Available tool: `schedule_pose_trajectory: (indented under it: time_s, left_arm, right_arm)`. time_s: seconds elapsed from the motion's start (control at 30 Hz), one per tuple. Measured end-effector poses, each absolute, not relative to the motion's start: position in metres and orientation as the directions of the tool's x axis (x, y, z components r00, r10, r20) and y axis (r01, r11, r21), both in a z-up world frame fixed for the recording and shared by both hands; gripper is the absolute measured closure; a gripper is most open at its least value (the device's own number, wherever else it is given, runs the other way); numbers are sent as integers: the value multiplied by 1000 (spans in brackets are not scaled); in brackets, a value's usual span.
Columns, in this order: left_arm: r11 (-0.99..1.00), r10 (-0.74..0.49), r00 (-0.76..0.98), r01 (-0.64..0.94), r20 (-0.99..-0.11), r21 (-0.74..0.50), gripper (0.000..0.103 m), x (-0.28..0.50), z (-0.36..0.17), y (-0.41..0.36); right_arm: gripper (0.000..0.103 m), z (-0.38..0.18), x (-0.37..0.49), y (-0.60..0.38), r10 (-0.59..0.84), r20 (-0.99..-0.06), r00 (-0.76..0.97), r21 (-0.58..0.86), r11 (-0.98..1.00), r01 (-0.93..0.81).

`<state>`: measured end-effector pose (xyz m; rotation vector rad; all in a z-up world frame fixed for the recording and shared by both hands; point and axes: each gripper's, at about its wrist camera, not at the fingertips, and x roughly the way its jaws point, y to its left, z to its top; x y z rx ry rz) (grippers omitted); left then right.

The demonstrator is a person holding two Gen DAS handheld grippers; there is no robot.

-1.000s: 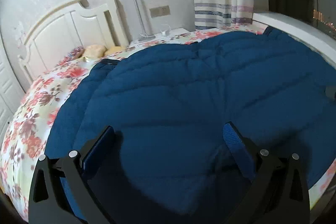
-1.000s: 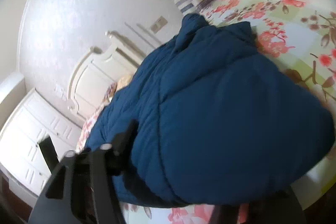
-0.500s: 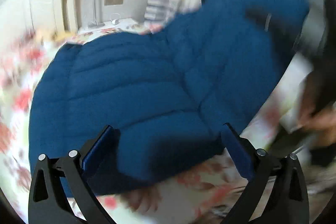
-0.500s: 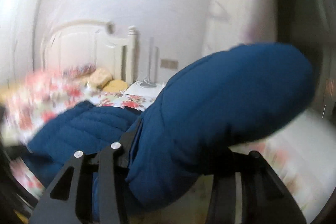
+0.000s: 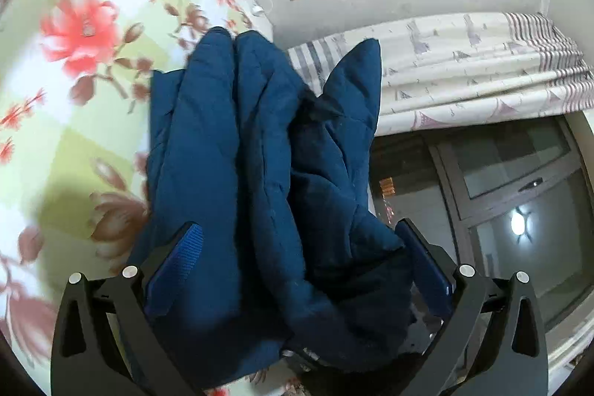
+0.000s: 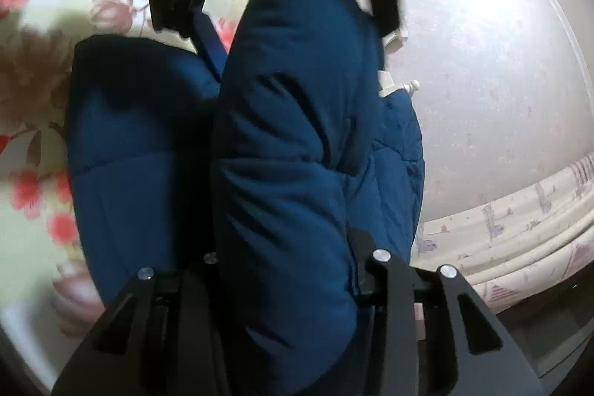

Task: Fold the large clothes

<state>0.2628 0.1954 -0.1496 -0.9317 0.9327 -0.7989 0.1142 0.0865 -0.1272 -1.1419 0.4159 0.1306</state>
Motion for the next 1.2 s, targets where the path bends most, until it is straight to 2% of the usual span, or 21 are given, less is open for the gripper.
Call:
schedule_pose_trajectory:
  time_s: [0.1,0.27,0.4,0.53,0.63,0.67,0.7,0.73,0.77,0.8,0.87,0.93,1.03,1.2]
  left_arm:
    - [408,-879,354,213,-319,-888,4,272,-138,183]
    - [500,-856,290,259,-427,-827,4,310,-118,163]
    - [557,-829,219,249,-514,-792,4,346,-111,142]
    - [574,-818,177,310,-547,-758,4,358,-89,117]
    - [692,-712,181,346,-678,-634,4,360,-85,94]
    - [755,-635,185,356,-750,-551,7,363,-91,82]
    - [781,-599,201,363,-775,-509,9,364,-95,79]
    - [780,-600,212,367,-771,-507,17,361,-98,81]
    - [769,-619,226,366,-752,-524,29,360,-100,84]
    - [762,-632,232,359,-740,-539,33,358,-101,90]
    - [748,-654,251,350,-713,-564,47,353,-102,101]
    - [750,-654,265,353,-709,-560,50,351,-102,104]
    - [759,-642,280,363,-714,-540,52,347,-98,101]
    - [781,-616,319,364,-720,-508,58,346,-90,92]
  right_arm:
    - [67,-123,104,75,-75,-351,933,-847,452,-282]
    - [67,-119,89,53,-19,-302,953,-829,499,-253]
    - [67,-127,86,49,-23,-293,956,-855,453,-252]
    - [67,-136,80,42,-26,-274,961,-882,405,-241]
    - [65,-139,81,44,-26,-260,965,-896,380,-231]
    - [59,-139,79,41,-25,-260,965,-897,377,-232]
    - [42,-142,74,39,-21,-263,964,-894,381,-236]
    - [30,-138,66,33,-12,-260,965,-886,399,-234]
    - [5,-133,56,27,-6,-235,972,-882,422,-211]
    - [3,-127,46,17,2,-215,977,-870,455,-193]
    - [3,-119,34,-8,-10,-265,964,-806,552,-216]
    - [3,-113,29,-47,-12,-376,926,-667,697,-262]
    - [3,-117,27,-94,-2,-492,871,-477,837,-268]
    - [4,-119,29,-110,-14,-530,848,-389,892,-228]
